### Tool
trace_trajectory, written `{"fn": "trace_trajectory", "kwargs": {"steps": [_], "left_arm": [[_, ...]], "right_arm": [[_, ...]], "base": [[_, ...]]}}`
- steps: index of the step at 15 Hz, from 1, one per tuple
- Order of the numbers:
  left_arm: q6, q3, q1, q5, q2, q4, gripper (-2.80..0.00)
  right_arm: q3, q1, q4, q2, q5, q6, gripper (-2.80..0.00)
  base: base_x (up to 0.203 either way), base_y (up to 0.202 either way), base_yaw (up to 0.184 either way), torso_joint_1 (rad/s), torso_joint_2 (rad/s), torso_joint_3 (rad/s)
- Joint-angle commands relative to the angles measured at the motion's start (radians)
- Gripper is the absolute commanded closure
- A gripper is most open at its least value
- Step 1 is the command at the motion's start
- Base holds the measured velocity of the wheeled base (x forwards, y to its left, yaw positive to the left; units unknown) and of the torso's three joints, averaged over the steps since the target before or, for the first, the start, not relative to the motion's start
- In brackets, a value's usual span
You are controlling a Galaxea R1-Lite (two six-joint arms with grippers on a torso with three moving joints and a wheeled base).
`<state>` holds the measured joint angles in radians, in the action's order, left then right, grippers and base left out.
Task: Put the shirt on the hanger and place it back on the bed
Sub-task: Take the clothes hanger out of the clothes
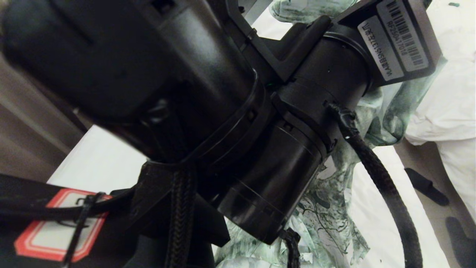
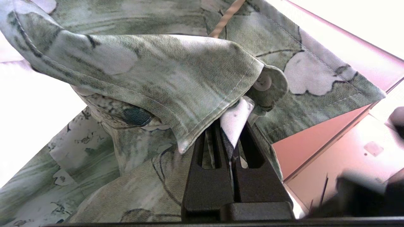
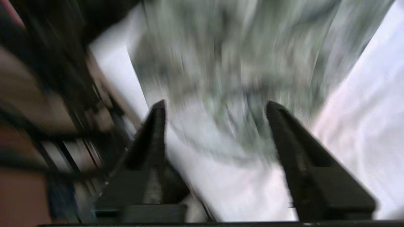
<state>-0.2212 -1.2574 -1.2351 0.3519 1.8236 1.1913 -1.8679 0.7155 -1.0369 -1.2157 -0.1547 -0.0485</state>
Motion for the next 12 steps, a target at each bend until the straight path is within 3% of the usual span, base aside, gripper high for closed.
{"fn": "trace_trajectory", "kwargs": {"steps": [1,2,3,7,12], "left_arm": [[0.009,0.004,-0.001,0.004,0.005,-0.009,0.00],[0.011,0.006,-0.003,0.005,0.005,-0.029,0.00],[0.011,0.006,-0.003,0.006,0.005,-0.045,0.00],[0.016,-0.009,-0.012,0.000,0.002,-0.109,0.00],[0.016,-0.043,-0.018,0.001,0.014,-0.151,0.00]], "right_arm": [[-0.040,-0.004,0.058,-0.023,0.001,-0.054,-2.80],[-0.050,-0.011,0.125,-0.037,0.010,-0.079,-2.54],[-0.057,-0.021,0.174,-0.056,0.031,-0.087,0.00],[-0.111,-0.027,0.306,-0.129,0.140,-0.150,0.00],[-0.111,-0.027,0.364,-0.124,0.188,-0.200,0.00]], "base": [[0.000,0.000,0.000,0.000,0.00,0.000],[0.000,0.000,0.000,0.000,0.00,0.000],[0.000,0.000,0.000,0.000,0.00,0.000],[0.000,0.000,0.000,0.000,0.00,0.000],[0.000,0.000,0.000,0.000,0.00,0.000]]}}
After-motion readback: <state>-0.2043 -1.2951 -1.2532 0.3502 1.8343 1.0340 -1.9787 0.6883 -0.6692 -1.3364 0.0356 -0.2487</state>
